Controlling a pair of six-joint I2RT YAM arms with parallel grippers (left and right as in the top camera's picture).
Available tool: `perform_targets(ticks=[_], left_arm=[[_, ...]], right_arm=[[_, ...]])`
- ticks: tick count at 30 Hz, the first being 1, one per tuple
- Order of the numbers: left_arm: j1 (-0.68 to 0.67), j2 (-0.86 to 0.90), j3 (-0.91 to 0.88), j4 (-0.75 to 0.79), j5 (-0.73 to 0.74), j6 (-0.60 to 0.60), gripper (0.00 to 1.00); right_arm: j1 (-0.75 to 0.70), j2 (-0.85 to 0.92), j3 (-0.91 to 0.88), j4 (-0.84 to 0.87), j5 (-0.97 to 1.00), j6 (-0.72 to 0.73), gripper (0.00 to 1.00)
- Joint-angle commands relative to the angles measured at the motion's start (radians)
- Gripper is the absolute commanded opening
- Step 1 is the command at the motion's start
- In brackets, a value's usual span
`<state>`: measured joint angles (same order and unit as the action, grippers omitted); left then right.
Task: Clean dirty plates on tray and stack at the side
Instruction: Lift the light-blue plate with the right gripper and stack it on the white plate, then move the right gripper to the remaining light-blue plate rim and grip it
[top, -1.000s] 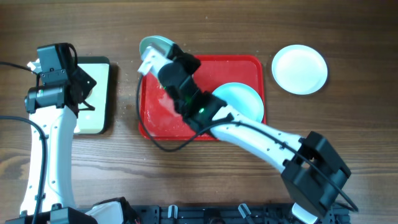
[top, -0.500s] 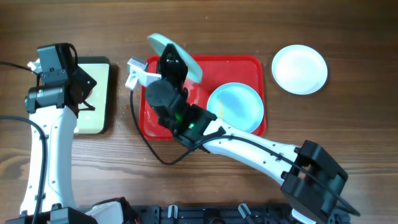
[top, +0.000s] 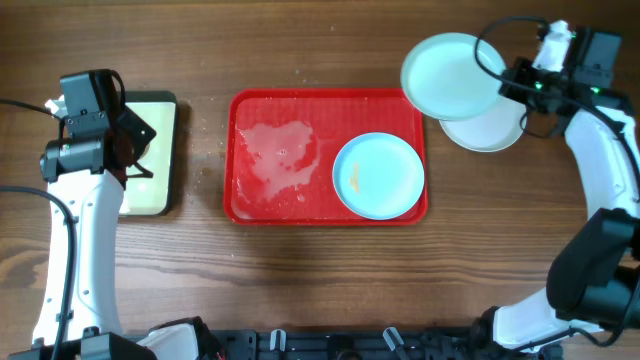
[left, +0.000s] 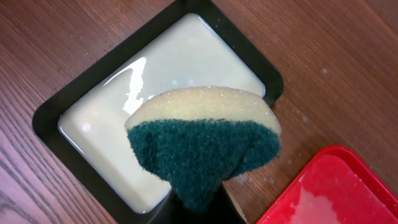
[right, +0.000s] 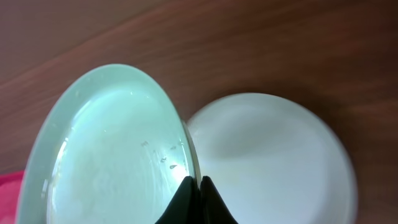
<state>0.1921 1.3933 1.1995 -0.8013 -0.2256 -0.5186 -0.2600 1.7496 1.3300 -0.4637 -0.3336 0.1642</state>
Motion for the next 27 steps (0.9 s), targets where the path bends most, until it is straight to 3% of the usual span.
perform_targets(ticks=[1,8,9,10,11,13,15,16,20,23,27], left_arm=[[0.003,0.004,-0.005,0.003,0.002,-0.014,0.04],[0.003,0.004,-0.005,0.003,0.002,-0.014,0.04],[0.003,0.004,-0.005,0.003,0.002,-0.014,0.04],[0.003,0.004,-0.005,0.003,0.002,-0.014,0.04],[0.003,0.004,-0.005,0.003,0.002,-0.014,0.04],[0.003,0.004,-0.005,0.004,0.002,-0.014,0.04],[0.003,0.004,-0.005,0.004,0.002,-0.014,0.04],[0.003,0.004,-0.005,0.005,0.002,-0.014,0.04],[0.003,0.004,-0.005,0.003,0.002,-0.014,0.04],[0.003,0.004,-0.005,0.003,0.002,-0.014,0.04],[0.003,0.004,-0.005,0.003,0.002,-0.014,0.04]], right_arm=[[-0.071,0.067,-0.014,-0.016,0.048,-0.008,0.04],[-0.087,0.099,-0.014,-0.047,0.327,-0.005,0.04],[-0.087,0.102,-0.014,-0.047,0.327,-0.004,0.11],[-0.087,0.102,-0.014,-0.047,0.325,-0.003,0.41],[-0.085,0.102,-0.014,-0.047,0.29,-0.005,0.57],[-0.084,0.102,-0.014,-0.044,0.114,-0.019,0.67],[-0.058,0.102,-0.014,-0.023,-0.173,-0.111,0.7],[-0.03,0.102,-0.014,-0.024,-0.203,-0.111,0.7],[0.149,0.123,-0.014,-0.048,-0.187,-0.107,0.7],[0.336,0.16,-0.014,-0.134,-0.074,-0.027,0.7],[0.486,0.172,-0.014,-0.181,0.099,-0.054,0.66]])
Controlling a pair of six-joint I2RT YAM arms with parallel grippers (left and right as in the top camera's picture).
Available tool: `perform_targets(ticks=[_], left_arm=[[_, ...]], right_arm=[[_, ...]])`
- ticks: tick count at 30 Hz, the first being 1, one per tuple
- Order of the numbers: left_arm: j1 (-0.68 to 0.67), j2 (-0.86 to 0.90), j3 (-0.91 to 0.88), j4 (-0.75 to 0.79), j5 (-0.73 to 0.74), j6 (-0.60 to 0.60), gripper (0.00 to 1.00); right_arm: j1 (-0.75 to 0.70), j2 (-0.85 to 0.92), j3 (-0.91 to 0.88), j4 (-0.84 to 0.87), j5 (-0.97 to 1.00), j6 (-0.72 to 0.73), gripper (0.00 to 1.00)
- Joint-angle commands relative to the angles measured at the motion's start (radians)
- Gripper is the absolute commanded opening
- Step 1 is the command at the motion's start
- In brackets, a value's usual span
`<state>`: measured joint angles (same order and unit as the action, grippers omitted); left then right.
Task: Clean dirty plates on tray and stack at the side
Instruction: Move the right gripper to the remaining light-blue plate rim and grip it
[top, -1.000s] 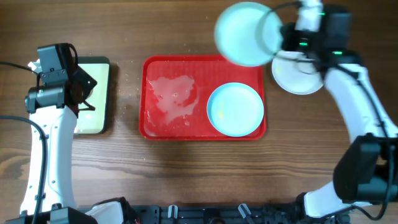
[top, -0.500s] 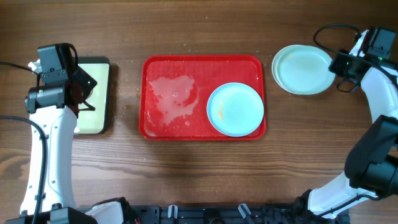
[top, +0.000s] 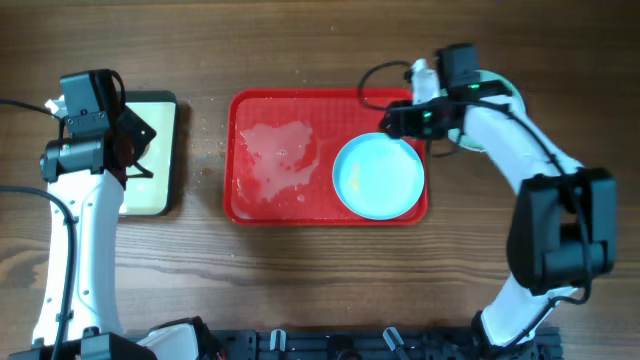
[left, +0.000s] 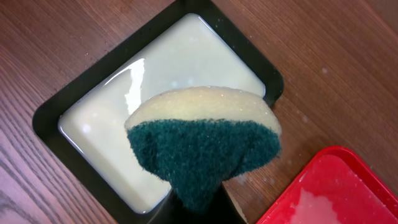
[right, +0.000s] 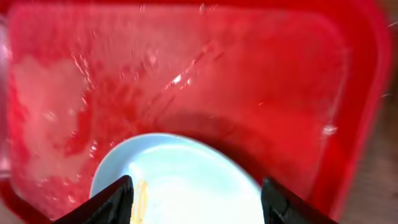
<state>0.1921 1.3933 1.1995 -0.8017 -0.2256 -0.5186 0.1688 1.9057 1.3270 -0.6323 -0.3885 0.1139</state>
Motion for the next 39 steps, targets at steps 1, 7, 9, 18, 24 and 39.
perform_targets(ticks=[1,7,9,18,24,39], left_arm=[[0.003,0.004,-0.005,0.004,0.002,-0.014,0.04],[0.003,0.004,-0.005,0.005,0.002,-0.014,0.04],[0.003,0.004,-0.005,0.004,0.002,-0.014,0.04],[0.003,0.004,-0.005,0.011,0.013,-0.014,0.04],[0.003,0.004,-0.005,0.011,0.013,-0.014,0.04],[0.003,0.004,-0.005,0.02,0.024,-0.014,0.04]], right_arm=[[0.069,0.022,-0.011,-0.021,0.203,-0.01,0.66],[0.063,0.037,-0.011,-0.116,0.256,-0.07,0.66],[0.063,0.037,-0.011,-0.131,0.255,-0.079,0.66],[0.063,0.037,-0.013,-0.277,0.267,-0.1,0.52],[0.063,0.037,-0.045,-0.265,0.393,-0.099,0.64],[0.063,0.037,-0.045,-0.27,0.328,-0.084,0.18]])
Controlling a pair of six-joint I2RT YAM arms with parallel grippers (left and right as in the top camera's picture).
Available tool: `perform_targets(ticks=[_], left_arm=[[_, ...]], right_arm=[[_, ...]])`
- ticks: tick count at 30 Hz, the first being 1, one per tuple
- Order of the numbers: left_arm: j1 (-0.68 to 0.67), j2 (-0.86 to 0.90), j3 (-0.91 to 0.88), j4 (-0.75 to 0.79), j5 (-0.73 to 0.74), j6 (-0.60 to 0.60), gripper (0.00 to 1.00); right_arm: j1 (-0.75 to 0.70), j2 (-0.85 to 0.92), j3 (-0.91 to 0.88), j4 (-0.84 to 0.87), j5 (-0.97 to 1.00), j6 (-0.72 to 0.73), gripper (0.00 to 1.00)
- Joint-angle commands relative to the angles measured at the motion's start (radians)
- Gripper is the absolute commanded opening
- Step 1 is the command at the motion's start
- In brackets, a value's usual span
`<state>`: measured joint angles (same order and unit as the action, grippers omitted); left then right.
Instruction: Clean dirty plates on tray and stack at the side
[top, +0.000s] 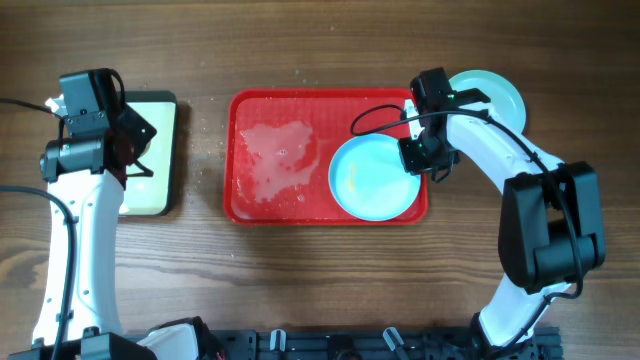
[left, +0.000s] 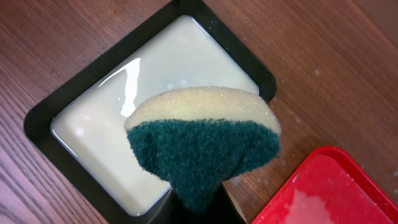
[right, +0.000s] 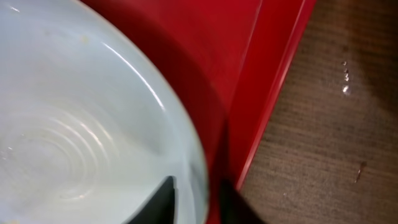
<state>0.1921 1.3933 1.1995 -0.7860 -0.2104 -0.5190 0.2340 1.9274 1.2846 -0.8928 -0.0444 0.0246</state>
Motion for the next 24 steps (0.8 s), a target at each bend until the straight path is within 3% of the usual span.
perform_targets(ticks=[1,10,11,12,13,14,15,20,24], left_arm=[[0.003,0.004,-0.005,0.004,0.009,-0.013,0.04],[0.003,0.004,-0.005,0.004,0.022,-0.013,0.04],[0.003,0.004,-0.005,0.004,0.024,-0.013,0.04],[0.003,0.004,-0.005,0.004,0.031,-0.013,0.04],[0.003,0.004,-0.005,0.004,0.043,-0.013,0.04],[0.003,0.004,-0.005,0.004,0.073,-0.013,0.04],[0.002,0.004,-0.005,0.008,0.141,-0.013,0.04],[-0.077,0.081,-0.005,0.084,0.403,-0.014,0.04],[-0.27,0.248,-0.005,0.252,0.556,-0.014,0.04]], right_arm=[[-0.002,0.015,-0.003,-0.006,-0.019,0.005,0.18],[0.005,0.08,-0.066,0.151,-0.114,0.035,0.17],[0.005,0.093,-0.066,0.162,-0.113,0.038,0.19],[0.005,0.096,-0.066,0.163,-0.114,0.038,0.33],[0.005,0.096,-0.066,0.163,-0.116,0.039,0.34],[0.005,0.095,-0.066,0.169,-0.144,0.07,0.12],[0.005,0.095,-0.065,0.178,-0.157,0.114,0.05],[0.017,0.095,0.032,0.201,-0.198,0.11,0.04],[0.045,0.096,0.053,0.247,-0.199,0.109,0.04]])
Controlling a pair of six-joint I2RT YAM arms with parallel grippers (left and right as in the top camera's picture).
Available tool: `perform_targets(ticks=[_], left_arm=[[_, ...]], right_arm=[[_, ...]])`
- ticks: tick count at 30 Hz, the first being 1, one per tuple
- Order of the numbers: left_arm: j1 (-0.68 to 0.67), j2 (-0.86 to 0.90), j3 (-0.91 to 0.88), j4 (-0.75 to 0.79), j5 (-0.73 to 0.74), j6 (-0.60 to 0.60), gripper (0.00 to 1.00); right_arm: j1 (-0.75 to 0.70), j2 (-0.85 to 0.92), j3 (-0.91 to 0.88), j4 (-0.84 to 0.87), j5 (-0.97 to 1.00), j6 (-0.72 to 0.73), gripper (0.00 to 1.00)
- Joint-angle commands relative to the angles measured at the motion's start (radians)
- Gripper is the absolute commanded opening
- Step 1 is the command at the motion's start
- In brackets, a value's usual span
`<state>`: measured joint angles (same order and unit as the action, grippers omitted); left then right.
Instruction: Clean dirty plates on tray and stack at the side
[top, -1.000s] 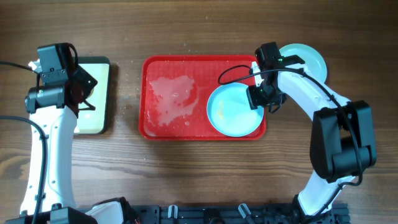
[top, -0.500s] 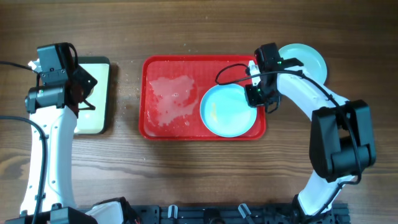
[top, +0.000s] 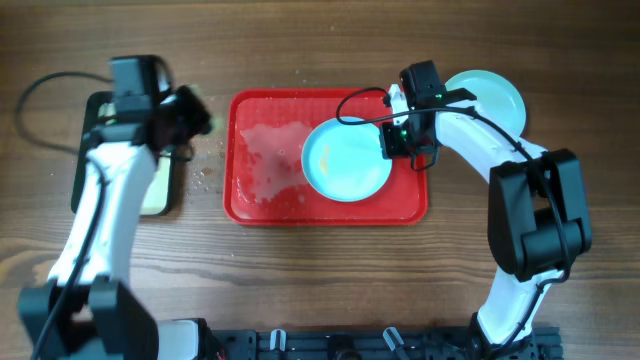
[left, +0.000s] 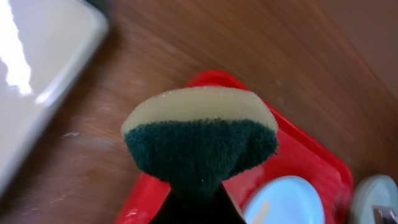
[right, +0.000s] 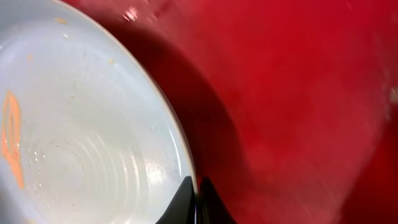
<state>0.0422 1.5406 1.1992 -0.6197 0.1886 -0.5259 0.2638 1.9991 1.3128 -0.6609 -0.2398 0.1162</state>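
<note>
A pale blue dirty plate (top: 346, 158) with an orange smear (right: 12, 137) is held over the middle of the red tray (top: 260, 205). My right gripper (top: 392, 143) is shut on the plate's right rim (right: 186, 163). My left gripper (top: 192, 113) is shut on a green and yellow sponge (left: 199, 134), just left of the tray's top left corner. In the left wrist view the tray (left: 305, 149) and the plate (left: 283, 202) lie beyond the sponge. A clean pale green plate (top: 492, 95) rests on the table right of the tray.
A black dish of milky soapy water (top: 160, 185) stands left of the tray, partly under my left arm; its corner (left: 37, 74) shows in the left wrist view. A wet soapy patch (top: 268, 155) covers the tray's left half.
My left gripper has moved right with the sponge, from over the soap dish to the tray's left edge. My right gripper has shut on the blue plate's rim and shifted it leftwards.
My right gripper first held a pale green plate over the stack at the right, my left holding the sponge over the soap dish. The green plate was then let go there and the right gripper, open, came to the blue plate. Now it grips that plate.
</note>
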Motion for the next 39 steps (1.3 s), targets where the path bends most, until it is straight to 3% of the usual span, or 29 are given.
perform_targets(ticks=[1,4,6,10,15,19,23,26,30,36,39], left_arm=[[-0.174,0.144,-0.004,0.127,0.183,-0.007,0.04],[-0.331,0.27,-0.004,0.243,0.193,-0.015,0.04],[-0.433,0.36,-0.004,0.336,0.188,-0.138,0.04],[-0.552,0.465,-0.004,0.445,0.172,-0.231,0.04],[-0.608,0.474,-0.004,0.341,-0.047,-0.231,0.04],[-0.542,0.442,0.0,0.166,-0.246,-0.23,0.04],[-0.474,0.381,0.0,0.125,-0.415,-0.207,0.04],[-0.466,0.344,0.0,0.173,-0.359,-0.208,0.04],[-0.475,0.345,0.0,0.376,0.027,-0.209,0.04],[-0.598,0.414,0.0,0.418,0.034,-0.219,0.04],[-0.629,0.454,0.0,0.422,-0.104,-0.22,0.04]], right_arm=[[0.014,0.024,0.024,0.021,0.0,0.021,0.04],[0.014,0.024,0.024,0.025,0.034,0.062,0.04],[0.014,0.024,0.024,0.024,0.033,0.071,0.04],[0.014,0.024,0.024,0.018,0.034,0.075,0.04],[0.014,0.024,0.024,0.01,0.064,0.078,0.04],[0.014,0.024,0.024,0.0,0.068,0.077,0.04],[0.014,0.024,0.024,-0.002,0.068,0.078,0.04],[0.014,0.024,0.024,-0.003,0.068,0.078,0.04],[0.014,0.024,0.024,-0.003,0.068,0.082,0.04],[0.013,0.024,0.024,-0.002,0.068,0.093,0.04],[0.013,0.024,0.024,-0.013,0.068,0.093,0.04]])
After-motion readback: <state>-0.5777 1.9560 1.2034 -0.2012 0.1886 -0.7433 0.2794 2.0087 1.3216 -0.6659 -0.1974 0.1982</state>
